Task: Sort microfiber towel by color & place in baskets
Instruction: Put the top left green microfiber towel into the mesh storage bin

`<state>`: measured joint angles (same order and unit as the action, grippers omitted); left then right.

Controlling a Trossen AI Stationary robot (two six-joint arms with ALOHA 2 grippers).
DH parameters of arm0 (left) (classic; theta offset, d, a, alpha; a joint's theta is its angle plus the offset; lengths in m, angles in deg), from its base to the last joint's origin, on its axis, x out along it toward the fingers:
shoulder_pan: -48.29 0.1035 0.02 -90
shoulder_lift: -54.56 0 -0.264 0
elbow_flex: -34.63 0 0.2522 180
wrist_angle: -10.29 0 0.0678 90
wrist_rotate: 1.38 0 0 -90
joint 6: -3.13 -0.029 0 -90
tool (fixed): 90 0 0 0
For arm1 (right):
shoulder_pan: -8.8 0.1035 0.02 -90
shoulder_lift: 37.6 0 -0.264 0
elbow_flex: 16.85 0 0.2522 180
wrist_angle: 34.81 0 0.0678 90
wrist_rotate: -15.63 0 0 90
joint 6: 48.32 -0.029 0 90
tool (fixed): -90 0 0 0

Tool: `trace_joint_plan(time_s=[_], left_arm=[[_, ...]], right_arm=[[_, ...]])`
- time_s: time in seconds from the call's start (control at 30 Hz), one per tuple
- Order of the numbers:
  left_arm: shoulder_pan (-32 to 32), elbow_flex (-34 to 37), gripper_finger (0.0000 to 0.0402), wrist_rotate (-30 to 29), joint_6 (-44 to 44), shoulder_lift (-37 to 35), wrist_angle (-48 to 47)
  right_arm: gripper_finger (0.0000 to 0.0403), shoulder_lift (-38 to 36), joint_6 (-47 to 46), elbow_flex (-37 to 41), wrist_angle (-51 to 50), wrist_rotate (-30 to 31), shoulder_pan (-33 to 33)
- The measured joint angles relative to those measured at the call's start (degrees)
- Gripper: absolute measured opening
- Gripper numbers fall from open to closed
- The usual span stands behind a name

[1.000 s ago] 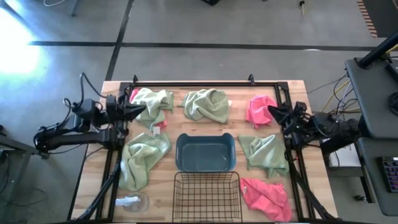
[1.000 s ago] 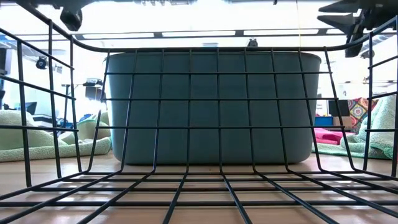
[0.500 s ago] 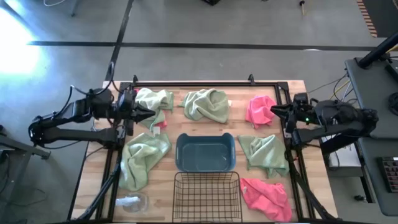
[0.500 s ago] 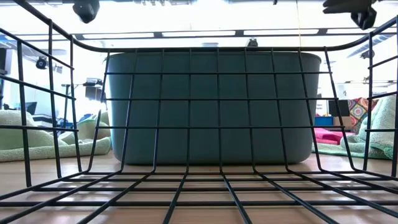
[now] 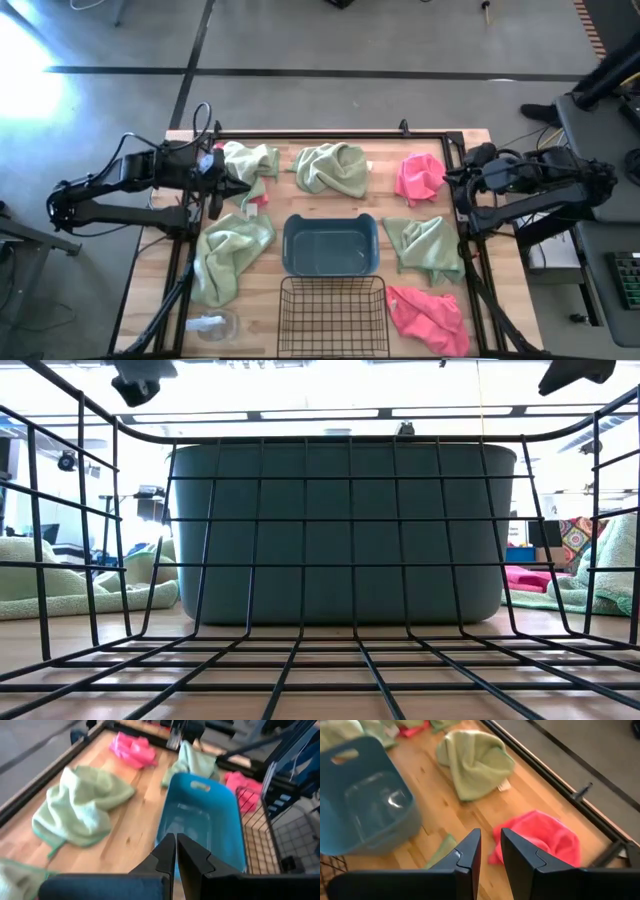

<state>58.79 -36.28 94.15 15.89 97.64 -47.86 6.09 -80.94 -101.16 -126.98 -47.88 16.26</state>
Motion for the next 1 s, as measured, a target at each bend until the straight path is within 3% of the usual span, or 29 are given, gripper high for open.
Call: trace_joint_plan(time_s=[0.5, 0.73, 0.9, 1.0], left_arm=[[0.0, 0.3, 0.0002, -8.9, 0.0, 2.2, -9.5], [0.1, 0.3, 0.0002, -21.7, -0.2, 4.2, -15.6], [0.2, 0.3, 0.0002, -35.8, 2.4, 5.3, -17.8], [0.1, 0.3, 0.0002, -36.9, 2.8, 5.7, -18.0]], right_arm=[[0.0068, 0.3, -6.1, 2.6, -9.2, 0.6, 0.0], [0.0068, 0.3, -7.3, 6.0, -10.1, 2.3, 0.0], [0.0068, 0.3, -7.4, 9.1, -10.1, 3.7, 0.0], [0.0068, 0.3, -7.5, 10.8, -10.0, 3.7, 0.0]])
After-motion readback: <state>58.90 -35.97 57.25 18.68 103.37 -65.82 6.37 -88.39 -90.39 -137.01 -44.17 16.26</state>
